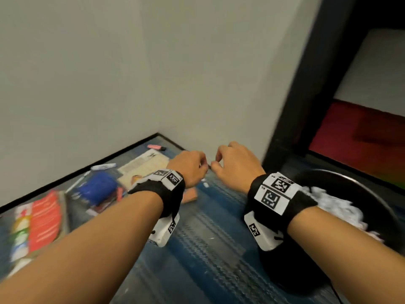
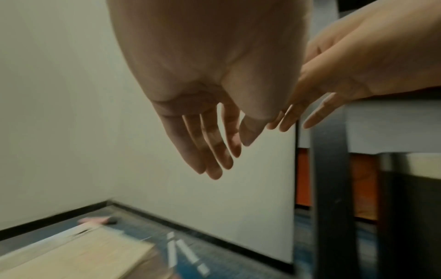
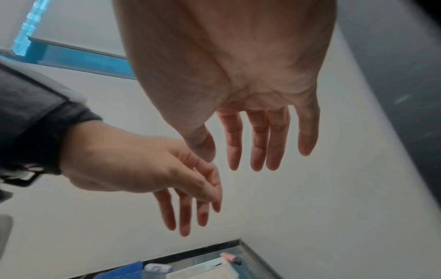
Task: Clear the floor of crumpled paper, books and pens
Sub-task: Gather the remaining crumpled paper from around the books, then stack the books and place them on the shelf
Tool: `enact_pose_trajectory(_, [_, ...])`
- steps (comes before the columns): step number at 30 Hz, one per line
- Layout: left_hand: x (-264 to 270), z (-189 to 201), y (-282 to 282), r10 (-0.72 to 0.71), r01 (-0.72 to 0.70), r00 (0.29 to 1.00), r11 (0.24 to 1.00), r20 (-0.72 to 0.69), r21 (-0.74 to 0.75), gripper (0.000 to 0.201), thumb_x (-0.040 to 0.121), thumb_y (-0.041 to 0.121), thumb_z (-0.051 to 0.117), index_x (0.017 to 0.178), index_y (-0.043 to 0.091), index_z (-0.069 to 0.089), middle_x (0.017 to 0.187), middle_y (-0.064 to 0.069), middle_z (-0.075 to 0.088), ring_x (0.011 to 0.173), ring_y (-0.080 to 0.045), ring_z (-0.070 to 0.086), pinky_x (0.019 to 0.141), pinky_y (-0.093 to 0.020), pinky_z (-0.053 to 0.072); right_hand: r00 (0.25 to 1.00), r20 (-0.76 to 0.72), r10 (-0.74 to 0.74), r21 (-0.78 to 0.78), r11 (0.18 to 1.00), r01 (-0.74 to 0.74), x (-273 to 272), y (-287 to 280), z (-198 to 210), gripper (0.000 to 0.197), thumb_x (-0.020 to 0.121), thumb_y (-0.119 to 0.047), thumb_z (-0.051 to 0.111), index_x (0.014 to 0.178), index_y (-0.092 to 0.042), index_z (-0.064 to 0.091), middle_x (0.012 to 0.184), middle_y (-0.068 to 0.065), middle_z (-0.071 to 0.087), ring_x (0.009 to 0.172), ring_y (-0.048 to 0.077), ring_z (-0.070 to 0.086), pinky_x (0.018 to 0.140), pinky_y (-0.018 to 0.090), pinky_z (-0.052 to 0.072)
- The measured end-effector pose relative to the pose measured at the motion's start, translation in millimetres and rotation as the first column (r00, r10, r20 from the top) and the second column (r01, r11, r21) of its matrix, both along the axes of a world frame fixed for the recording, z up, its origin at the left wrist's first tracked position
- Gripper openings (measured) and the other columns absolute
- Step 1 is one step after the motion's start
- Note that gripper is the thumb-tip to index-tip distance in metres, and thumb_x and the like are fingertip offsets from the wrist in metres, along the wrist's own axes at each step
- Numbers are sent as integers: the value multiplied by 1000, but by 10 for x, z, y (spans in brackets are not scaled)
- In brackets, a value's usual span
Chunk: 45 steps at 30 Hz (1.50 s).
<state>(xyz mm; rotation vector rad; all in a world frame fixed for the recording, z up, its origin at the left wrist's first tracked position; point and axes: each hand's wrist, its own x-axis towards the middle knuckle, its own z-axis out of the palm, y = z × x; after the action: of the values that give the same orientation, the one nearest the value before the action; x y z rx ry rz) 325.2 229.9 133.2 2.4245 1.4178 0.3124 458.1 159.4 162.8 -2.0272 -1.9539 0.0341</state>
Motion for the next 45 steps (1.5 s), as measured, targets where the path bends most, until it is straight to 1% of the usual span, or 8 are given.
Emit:
enact_pose_trajectory(12, [-2931, -754, -527, 544, -623, 769, 754, -336, -207, 25, 91, 25, 51, 101, 9, 68, 104, -13, 67, 97, -32, 62, 77, -32, 47, 843, 43, 537, -436, 769, -468, -2045, 753, -881, 32, 88, -39, 53, 106, -13, 61, 122, 14, 55, 107, 33, 57, 89, 38, 48])
enact_pose_trajectory(19, [-3634, -1294, -694, 590, -704, 708, 635, -388, -318, 21, 92, 28, 52, 91, 8, 60, 91, -10, 61, 87, -30, 60, 67, -31, 42, 678, 192, 709, -649, 610, -455, -2757, 788, -1163, 37, 91, -39, 50, 108, -9, 61, 112, 13, 64, 101, 30, 61, 85, 37, 51])
enact_pose_trajectory(25, [-3798, -1733, -552, 537, -693, 710, 648, -456, -317, 36, 98, 29, 44, 126, 6, 51, 130, -13, 53, 117, -30, 54, 93, -36, 45, 521, 247, 817, -774, 490, -402, -2979, 661, -1305, 31, 93, -35, 48, 112, -11, 56, 113, 11, 62, 102, 29, 59, 80, 35, 45])
enact_pose_trajectory(31, [-3573, -1998, -516, 599, -744, 668, 519, -442, -421, 52, 94, 43, 48, 135, 12, 41, 139, -13, 36, 128, -32, 40, 104, -45, 37, 558, 255, 790, -833, 472, -287, -3299, 801, -1355, 33, 92, -35, 49, 111, -9, 58, 109, 14, 65, 99, 31, 62, 84, 38, 51])
enact_pose_trajectory(35, [-3661, -2055, -384, 568, -713, 699, 604, -434, -356, 58, 92, 56, 46, 131, 13, 47, 135, -11, 42, 125, -29, 43, 101, -45, 36, 636, 233, 735, -793, 523, -313, -3439, 902, -1590, 30, 94, -35, 47, 105, -9, 58, 106, 13, 63, 93, 30, 61, 76, 36, 48])
enact_pose_trajectory(38, [-3776, -2083, -263, 651, -667, 721, 560, -237, -490, 49, 94, 48, 48, 124, 10, 51, 128, -13, 55, 117, -33, 52, 97, -44, 43, 634, 200, 747, -814, 487, -316, -3541, 873, -1885, 32, 92, -44, 49, 105, -15, 53, 110, 11, 59, 93, 28, 58, 79, 37, 47])
enact_pose_trajectory(42, [-4163, -2085, -447, 846, -752, 532, 486, 27, -445, 34, 93, 31, 53, 118, 9, 53, 122, -14, 55, 110, -32, 54, 86, -40, 46, 692, 79, 718, -773, 482, -412, -3807, 738, -2196, 61, 88, -61, 49, 124, -11, 45, 124, 11, 48, 105, 28, 52, 85, 36, 44])
enact_pose_trajectory(45, [-4704, -2176, -799, 922, -922, 360, 329, -139, -206, 50, 89, 34, 55, 132, 10, 42, 134, -16, 43, 122, -36, 44, 94, -47, 44, 758, 26, 652, -751, 513, -415, -4049, 633, -2424, 85, 74, -73, 57, 129, -10, 41, 131, 13, 44, 116, 29, 48, 95, 38, 45])
